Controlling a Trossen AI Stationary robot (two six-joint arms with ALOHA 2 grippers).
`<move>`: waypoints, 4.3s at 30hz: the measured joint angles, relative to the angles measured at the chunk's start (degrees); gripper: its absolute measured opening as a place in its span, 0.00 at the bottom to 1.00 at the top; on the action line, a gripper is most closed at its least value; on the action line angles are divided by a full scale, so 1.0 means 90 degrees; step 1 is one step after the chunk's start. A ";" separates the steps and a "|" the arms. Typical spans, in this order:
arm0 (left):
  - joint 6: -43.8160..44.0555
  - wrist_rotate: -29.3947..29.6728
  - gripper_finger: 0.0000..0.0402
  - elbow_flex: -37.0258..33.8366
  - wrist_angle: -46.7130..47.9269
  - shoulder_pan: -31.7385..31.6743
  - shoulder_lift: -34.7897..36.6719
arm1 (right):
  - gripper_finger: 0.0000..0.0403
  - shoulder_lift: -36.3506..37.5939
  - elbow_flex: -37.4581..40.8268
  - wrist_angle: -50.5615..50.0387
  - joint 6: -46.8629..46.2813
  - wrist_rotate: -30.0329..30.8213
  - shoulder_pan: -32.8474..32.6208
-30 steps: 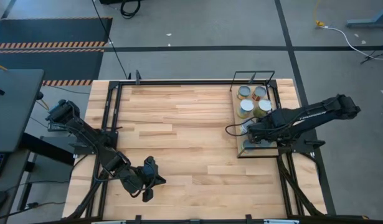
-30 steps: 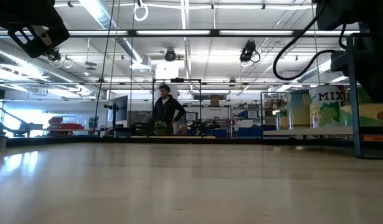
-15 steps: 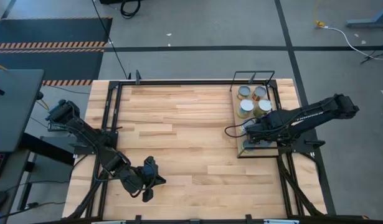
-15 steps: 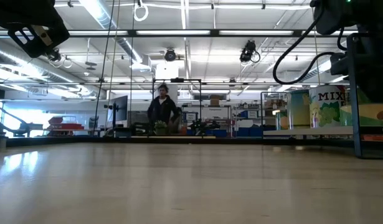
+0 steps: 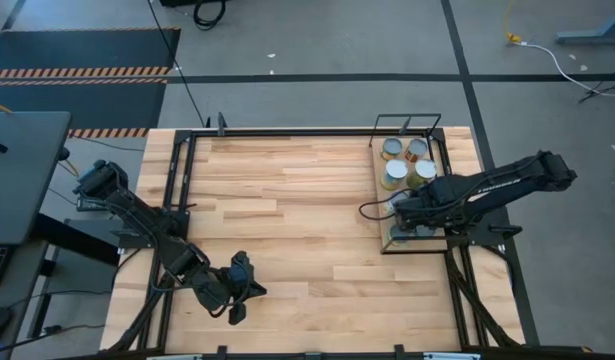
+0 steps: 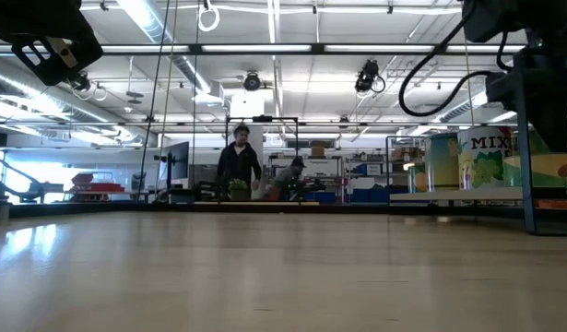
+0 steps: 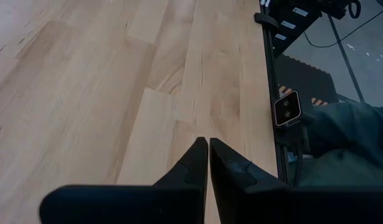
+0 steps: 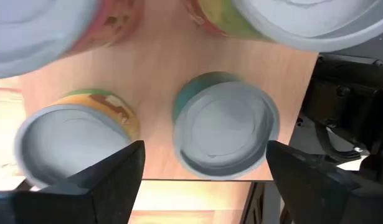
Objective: Pick and place cans onto a shelf
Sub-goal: Return to Home Position
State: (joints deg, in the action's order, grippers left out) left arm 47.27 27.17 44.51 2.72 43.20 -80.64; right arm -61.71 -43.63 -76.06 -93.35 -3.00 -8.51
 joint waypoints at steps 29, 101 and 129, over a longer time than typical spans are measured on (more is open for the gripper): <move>0.0000 0.0002 0.06 0.0000 0.0002 0.0000 0.0000 | 0.01 0.0291 -0.2042 -0.1556 0.1511 0.1580 0.1411; -0.4284 -0.5701 0.06 -0.0485 -0.2686 -0.5482 0.1571 | 0.01 0.6402 0.3030 0.8324 1.0386 0.0466 -0.0929; -0.3657 -0.6880 0.06 -0.4894 -0.4756 -0.7463 0.5661 | 0.01 0.6833 0.3629 0.8035 1.0673 0.0851 0.0056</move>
State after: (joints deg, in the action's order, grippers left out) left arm 14.35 -34.76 0.47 -40.08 -23.97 -29.69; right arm -0.22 -10.97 -3.75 2.71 4.66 -8.01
